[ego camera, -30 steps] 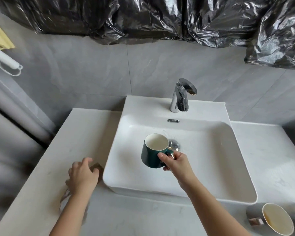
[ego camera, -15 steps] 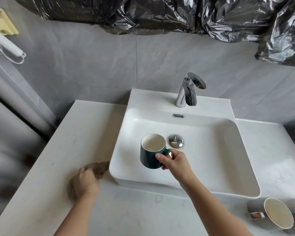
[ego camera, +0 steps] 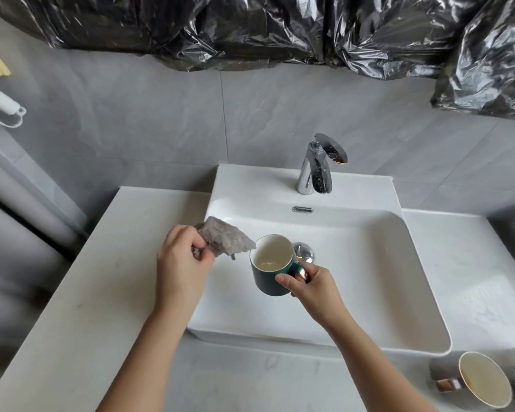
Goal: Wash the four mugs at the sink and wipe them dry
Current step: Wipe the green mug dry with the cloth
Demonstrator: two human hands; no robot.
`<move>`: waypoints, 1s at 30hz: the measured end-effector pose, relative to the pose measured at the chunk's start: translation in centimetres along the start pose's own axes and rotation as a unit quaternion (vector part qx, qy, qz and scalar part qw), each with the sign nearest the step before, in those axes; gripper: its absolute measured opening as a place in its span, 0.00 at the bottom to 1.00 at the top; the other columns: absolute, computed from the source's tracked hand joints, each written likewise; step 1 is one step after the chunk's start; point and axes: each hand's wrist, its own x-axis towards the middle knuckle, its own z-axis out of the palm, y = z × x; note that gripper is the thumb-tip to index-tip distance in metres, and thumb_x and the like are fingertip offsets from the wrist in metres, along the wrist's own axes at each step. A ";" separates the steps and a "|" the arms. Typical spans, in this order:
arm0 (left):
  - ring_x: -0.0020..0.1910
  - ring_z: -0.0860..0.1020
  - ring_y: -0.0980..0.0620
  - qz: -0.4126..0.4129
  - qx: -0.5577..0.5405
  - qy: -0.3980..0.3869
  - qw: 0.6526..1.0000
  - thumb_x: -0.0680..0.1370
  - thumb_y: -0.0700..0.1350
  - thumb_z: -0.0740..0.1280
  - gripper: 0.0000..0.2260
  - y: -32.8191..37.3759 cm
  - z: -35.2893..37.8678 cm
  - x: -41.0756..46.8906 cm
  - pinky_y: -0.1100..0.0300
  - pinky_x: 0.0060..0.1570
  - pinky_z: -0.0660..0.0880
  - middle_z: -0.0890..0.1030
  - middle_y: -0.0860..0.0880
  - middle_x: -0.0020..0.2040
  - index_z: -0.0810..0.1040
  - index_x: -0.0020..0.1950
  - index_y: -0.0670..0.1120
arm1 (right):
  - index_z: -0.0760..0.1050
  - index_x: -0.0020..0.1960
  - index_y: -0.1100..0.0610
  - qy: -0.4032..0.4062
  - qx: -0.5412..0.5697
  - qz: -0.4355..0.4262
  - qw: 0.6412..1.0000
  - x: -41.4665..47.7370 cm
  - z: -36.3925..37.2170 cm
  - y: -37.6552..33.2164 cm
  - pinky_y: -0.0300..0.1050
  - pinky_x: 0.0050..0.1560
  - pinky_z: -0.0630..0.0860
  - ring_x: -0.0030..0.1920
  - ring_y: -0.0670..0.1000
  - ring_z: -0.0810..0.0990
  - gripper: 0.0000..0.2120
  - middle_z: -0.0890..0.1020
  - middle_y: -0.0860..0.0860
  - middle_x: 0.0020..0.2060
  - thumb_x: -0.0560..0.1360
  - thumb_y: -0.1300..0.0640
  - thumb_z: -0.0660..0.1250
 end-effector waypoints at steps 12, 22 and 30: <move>0.52 0.76 0.53 0.167 0.011 -0.378 0.911 0.75 0.39 0.68 0.07 6.6 8.1 2.0 0.55 0.58 0.69 0.81 0.52 0.50 0.84 0.49 0.48 | 0.59 0.30 0.56 0.039 -0.095 -0.066 0.992 0.2 -5.4 0.3 0.38 0.28 0.55 0.28 0.46 0.57 0.26 0.59 0.43 0.22 0.70 0.61 0.77; 0.70 0.62 0.60 0.086 -0.089 -0.353 0.927 0.75 0.44 0.71 0.26 4.2 9.8 1.9 0.61 0.71 0.59 0.64 0.56 0.68 0.65 0.71 0.51 | 0.67 0.35 0.70 0.036 -0.063 -0.062 0.995 0.6 -6.9 1.7 0.38 0.29 0.56 0.28 0.45 0.58 0.21 0.61 0.43 0.25 0.70 0.60 0.77; 0.70 0.62 0.64 -0.074 -0.126 -0.497 0.856 0.67 0.56 0.77 0.47 1.1 9.7 1.0 0.63 0.65 0.61 0.65 0.60 0.71 0.50 0.77 0.59 | 0.61 0.30 0.55 0.043 -0.025 -0.062 0.997 0.8 -7.4 0.8 0.37 0.28 0.55 0.28 0.45 0.57 0.24 0.60 0.42 0.24 0.71 0.62 0.76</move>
